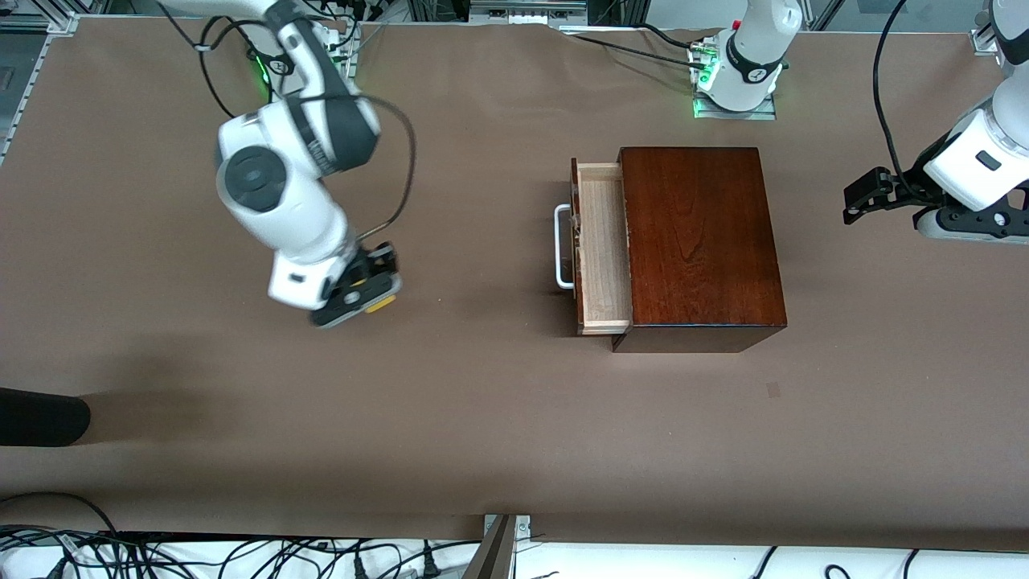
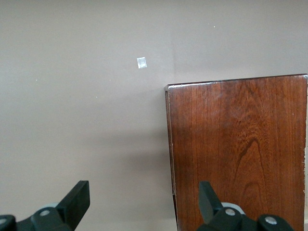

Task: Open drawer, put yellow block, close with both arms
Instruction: 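Lift the yellow cube and carry it over the open drawer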

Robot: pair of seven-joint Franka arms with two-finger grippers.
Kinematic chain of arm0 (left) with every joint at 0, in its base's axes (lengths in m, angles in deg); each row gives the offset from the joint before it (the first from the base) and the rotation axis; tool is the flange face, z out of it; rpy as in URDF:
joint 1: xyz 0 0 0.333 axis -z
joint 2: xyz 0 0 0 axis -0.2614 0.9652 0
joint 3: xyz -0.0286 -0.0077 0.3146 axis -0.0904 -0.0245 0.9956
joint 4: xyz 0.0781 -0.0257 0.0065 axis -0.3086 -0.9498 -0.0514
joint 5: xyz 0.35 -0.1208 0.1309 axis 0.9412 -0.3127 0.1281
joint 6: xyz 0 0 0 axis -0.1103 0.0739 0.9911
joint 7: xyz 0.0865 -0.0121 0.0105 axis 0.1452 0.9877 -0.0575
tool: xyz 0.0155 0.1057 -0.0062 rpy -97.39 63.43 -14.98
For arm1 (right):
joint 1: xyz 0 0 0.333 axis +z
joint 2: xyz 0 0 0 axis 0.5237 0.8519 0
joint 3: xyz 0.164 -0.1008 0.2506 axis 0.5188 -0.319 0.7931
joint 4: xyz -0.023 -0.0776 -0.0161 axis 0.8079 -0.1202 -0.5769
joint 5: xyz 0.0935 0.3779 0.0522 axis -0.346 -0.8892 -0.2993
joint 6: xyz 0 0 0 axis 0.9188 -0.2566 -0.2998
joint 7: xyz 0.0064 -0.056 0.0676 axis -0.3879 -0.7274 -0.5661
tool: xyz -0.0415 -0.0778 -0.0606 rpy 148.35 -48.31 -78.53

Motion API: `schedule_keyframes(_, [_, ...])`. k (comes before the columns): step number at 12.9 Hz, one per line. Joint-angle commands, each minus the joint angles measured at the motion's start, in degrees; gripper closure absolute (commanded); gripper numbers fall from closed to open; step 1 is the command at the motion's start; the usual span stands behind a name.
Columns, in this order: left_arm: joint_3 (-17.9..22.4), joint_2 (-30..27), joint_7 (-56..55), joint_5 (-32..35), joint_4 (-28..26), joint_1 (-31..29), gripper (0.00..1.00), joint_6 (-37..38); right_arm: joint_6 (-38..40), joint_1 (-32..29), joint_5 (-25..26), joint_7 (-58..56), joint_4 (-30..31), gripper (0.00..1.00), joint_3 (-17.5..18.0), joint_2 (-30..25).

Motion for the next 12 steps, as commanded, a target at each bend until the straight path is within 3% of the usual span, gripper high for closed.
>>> schedule_keyframes(1, [-0.2,0.5,-0.1,0.5,1.5,-0.3,0.0,1.1,2.0,7.8,2.4,-0.5,-4.8,0.94,-0.5,1.6])
schedule_keyframes(9, [-0.2,0.5,0.0,0.3,1.5,-0.3,0.0,1.1,2.4,19.6,6.1,-13.4,-14.9,0.94,-0.5,8.0])
schedule_keyframes(12, [-0.2,0.5,0.0,0.3,1.5,-0.3,0.0,1.1,2.9,23.6,7.2,-17.6,-20.9,0.93,-0.6,12.8])
